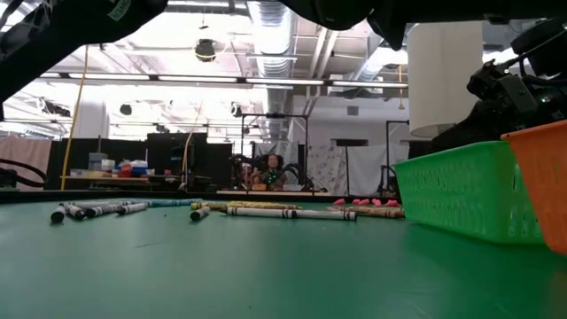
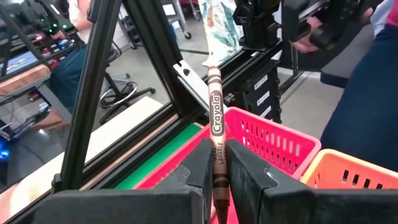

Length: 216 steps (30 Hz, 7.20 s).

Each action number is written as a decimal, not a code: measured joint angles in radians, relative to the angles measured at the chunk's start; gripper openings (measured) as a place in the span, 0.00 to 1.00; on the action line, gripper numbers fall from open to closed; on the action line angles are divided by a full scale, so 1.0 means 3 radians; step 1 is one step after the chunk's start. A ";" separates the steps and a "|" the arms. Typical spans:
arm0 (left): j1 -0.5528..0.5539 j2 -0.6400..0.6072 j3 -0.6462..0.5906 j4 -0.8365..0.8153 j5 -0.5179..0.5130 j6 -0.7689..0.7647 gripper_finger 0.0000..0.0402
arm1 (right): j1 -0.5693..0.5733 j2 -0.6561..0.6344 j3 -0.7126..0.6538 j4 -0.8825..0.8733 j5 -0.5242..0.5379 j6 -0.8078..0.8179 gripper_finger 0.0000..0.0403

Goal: Sort crayons
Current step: Put the brown crayon into the red bin

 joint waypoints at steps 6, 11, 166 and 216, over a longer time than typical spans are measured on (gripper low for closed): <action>0.0000 0.0000 0.0000 -0.0001 0.0057 -0.0022 0.07 | 0.0000 0.0000 0.0000 0.0000 0.0000 0.0000 0.17; 0.0000 0.0000 0.0000 -0.0006 0.0131 -0.0020 0.08 | 0.0000 0.0000 0.0000 0.0000 0.0001 0.0001 0.17; -0.0046 -0.1793 -0.2346 0.0866 -0.1913 -0.0754 0.01 | 0.0000 0.0320 -0.0004 0.0060 0.0004 0.0021 0.17; 0.0017 0.0047 0.0017 0.0218 -0.0059 -0.0061 0.02 | 0.0000 0.0323 -0.0003 0.0055 0.0003 0.0094 0.17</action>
